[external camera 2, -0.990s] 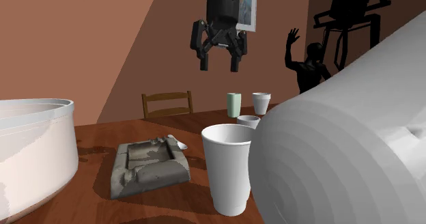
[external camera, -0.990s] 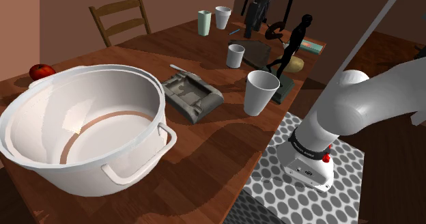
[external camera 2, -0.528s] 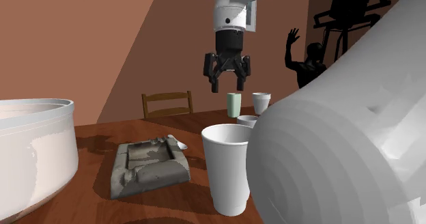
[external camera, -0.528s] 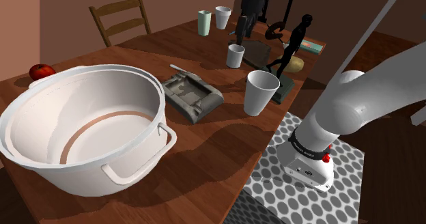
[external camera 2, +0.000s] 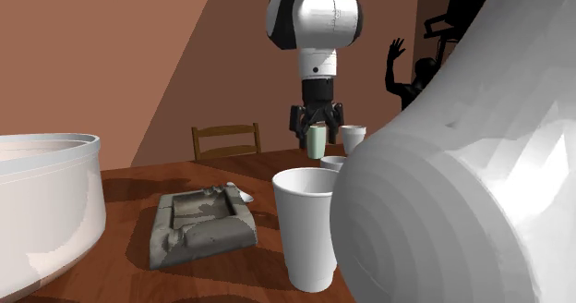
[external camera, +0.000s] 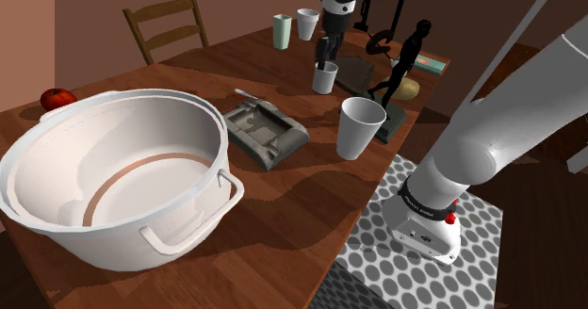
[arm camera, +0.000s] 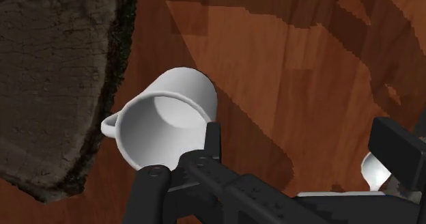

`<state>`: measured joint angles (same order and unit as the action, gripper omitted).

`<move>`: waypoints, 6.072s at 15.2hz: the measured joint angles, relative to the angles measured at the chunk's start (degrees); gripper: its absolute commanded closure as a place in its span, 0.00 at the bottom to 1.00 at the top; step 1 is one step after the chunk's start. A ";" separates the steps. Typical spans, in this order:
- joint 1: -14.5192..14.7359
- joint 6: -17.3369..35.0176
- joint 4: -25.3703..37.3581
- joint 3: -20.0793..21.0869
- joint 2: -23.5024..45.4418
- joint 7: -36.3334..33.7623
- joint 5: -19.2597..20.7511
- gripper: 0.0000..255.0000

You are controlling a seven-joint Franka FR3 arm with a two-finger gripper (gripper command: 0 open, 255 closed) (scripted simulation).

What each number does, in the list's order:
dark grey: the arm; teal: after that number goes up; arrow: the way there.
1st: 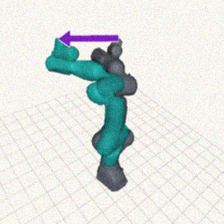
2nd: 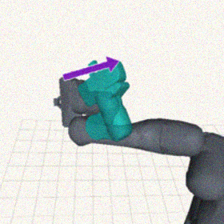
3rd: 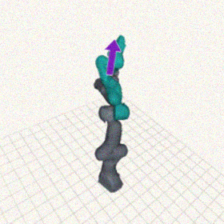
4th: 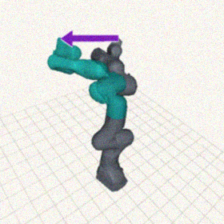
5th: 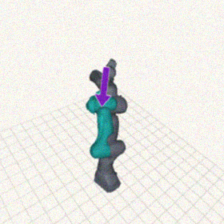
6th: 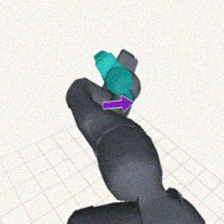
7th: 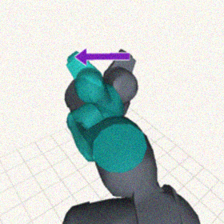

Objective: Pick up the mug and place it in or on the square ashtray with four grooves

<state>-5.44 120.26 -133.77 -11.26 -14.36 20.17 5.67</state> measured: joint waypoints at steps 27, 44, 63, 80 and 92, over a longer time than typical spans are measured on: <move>-1.71 12.59 3.23 -2.74 15.51 3.50 -0.82 1.00; -1.51 3.39 7.73 -2.48 10.72 3.21 -0.02 1.00; 3.35 -6.66 8.82 4.54 2.59 -7.96 0.19 1.00; 13.52 -10.73 12.55 19.51 3.88 -31.35 -3.17 1.00; 14.73 -3.99 8.36 21.39 6.68 -34.91 -2.98 1.00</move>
<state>9.29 116.27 -125.41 10.12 -7.68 -14.74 2.69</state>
